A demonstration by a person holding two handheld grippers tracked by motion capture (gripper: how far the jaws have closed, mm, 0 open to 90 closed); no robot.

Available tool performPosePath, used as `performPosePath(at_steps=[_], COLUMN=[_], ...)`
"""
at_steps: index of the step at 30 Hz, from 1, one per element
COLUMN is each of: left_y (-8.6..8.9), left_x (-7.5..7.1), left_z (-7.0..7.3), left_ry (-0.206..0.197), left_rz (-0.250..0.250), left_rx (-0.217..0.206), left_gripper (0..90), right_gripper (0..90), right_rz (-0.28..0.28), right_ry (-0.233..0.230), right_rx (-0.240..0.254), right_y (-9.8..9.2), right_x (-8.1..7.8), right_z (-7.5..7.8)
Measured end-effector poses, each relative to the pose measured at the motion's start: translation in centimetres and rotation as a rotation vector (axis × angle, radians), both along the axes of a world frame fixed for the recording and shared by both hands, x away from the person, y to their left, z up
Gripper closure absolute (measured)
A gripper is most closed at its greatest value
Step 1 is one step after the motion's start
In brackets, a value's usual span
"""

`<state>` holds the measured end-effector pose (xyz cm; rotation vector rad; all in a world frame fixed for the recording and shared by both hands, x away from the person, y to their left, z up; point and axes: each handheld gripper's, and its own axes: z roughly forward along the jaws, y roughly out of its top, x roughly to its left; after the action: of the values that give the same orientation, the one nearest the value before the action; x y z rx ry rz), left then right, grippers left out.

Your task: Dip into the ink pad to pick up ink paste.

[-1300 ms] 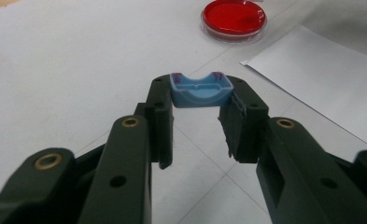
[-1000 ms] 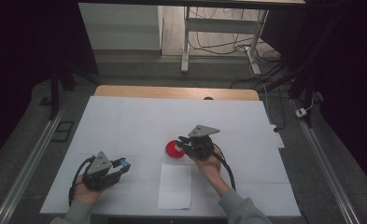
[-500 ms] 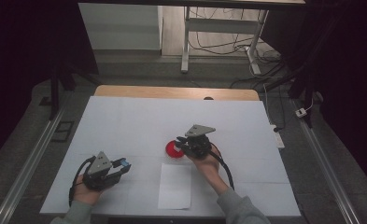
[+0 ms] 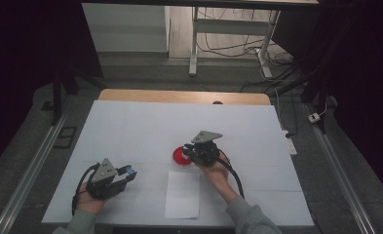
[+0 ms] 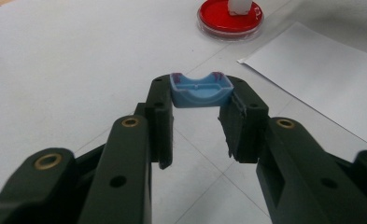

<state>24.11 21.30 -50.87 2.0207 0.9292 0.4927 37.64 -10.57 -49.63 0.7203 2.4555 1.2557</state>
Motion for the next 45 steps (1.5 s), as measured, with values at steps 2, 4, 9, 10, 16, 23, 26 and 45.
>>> performPosePath(at_steps=[2, 4, 9, 10, 16, 23, 26, 45], left_y=[0.0, 0.0, -0.1, -0.11, -0.09, -0.18, -0.16, -0.1], left_x=[0.01, 0.01, 0.03, 0.03, 0.03, 0.03, 0.04, 0.0], left_z=[0.0, -0.01, -0.03, -0.03, -0.03, -0.06, -0.06, 0.0], left_ry=[0.0, 0.001, 0.003, 0.002, 0.004, 0.008, 0.009, 0.007], left_rz=[0.0, -0.001, -0.006, -0.007, -0.007, -0.013, -0.013, -0.01], left_rx=[0.0, 0.0, 0.001, 0.002, 0.001, 0.005, 0.004, -0.001], left_gripper=[65.5, 65.5, 65.5, 65.5, 65.5, 65.5, 65.5, 65.4], right_gripper=[75.5, 75.5, 75.5, 75.5, 75.6, 75.8, 75.9, 75.6], right_rz=[-0.001, -0.001, -0.002, -0.002, -0.006, -0.004, -0.005, -0.013], right_ry=[0.002, 0.003, -0.002, -0.004, -0.003, -0.023, -0.029, -0.036], right_rx=[0.005, 0.004, 0.001, -0.001, -0.009, -0.013, -0.013, 0.008], right_y=[0.06, 0.05, 0.08, 0.1, 0.19, 0.25, 0.31, -0.02], right_x=[0.0, 0.01, -0.05, -0.06, -0.09, -0.29, -0.39, -0.58], right_z=[-0.14, -0.14, -0.21, -0.21, -0.5, -0.71, -0.77, -0.17])
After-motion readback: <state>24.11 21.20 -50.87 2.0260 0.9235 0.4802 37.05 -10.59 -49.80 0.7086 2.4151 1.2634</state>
